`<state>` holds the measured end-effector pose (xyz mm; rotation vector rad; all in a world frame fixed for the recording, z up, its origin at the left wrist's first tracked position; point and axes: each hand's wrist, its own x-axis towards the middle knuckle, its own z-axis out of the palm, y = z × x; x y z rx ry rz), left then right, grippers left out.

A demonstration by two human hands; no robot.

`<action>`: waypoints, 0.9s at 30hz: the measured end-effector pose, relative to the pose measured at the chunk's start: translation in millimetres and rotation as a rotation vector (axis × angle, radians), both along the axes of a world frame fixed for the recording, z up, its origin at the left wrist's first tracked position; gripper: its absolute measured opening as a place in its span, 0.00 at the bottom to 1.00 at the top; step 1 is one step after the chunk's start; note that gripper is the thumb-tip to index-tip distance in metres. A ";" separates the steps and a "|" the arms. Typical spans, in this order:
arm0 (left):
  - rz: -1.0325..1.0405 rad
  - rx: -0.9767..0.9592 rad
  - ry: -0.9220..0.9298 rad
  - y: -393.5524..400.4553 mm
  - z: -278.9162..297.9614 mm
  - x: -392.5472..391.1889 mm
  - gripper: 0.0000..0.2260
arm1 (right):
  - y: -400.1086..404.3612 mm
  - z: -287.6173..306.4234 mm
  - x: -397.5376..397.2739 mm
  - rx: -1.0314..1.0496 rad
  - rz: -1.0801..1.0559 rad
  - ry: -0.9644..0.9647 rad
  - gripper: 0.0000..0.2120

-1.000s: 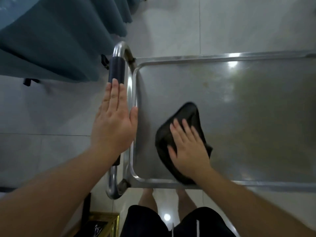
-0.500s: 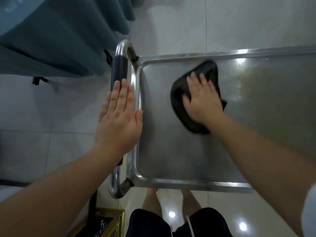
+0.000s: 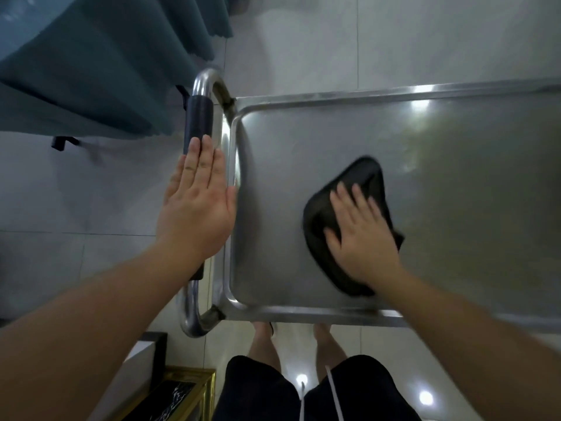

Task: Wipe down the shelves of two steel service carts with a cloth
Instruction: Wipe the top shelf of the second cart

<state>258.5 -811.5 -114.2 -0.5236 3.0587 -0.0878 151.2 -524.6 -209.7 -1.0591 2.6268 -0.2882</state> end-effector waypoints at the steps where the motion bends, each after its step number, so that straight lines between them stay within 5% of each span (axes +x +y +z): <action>1: -0.007 -0.013 0.007 0.5 -1.0 0.3 0.29 | 23.5 -1.2 24.4 0.010 0.008 0.000 0.34; 8: 0.006 0.016 -0.043 -2.1 -2.4 0.1 0.29 | 98.6 -5.8 69.6 0.095 0.019 -0.022 0.34; 14: 0.029 0.011 -0.017 0.4 0.3 -5.4 0.32 | 30.0 -9.5 -60.2 -0.010 -0.115 0.052 0.32; 21: 0.057 0.008 -0.016 1.7 -0.5 -6.6 0.32 | -40.2 -11.2 -219.0 0.074 -0.215 -0.095 0.37; 27: 0.068 0.033 -0.027 5.0 3.4 -7.2 0.32 | -0.1 -4.7 -156.4 0.017 -0.176 -0.035 0.34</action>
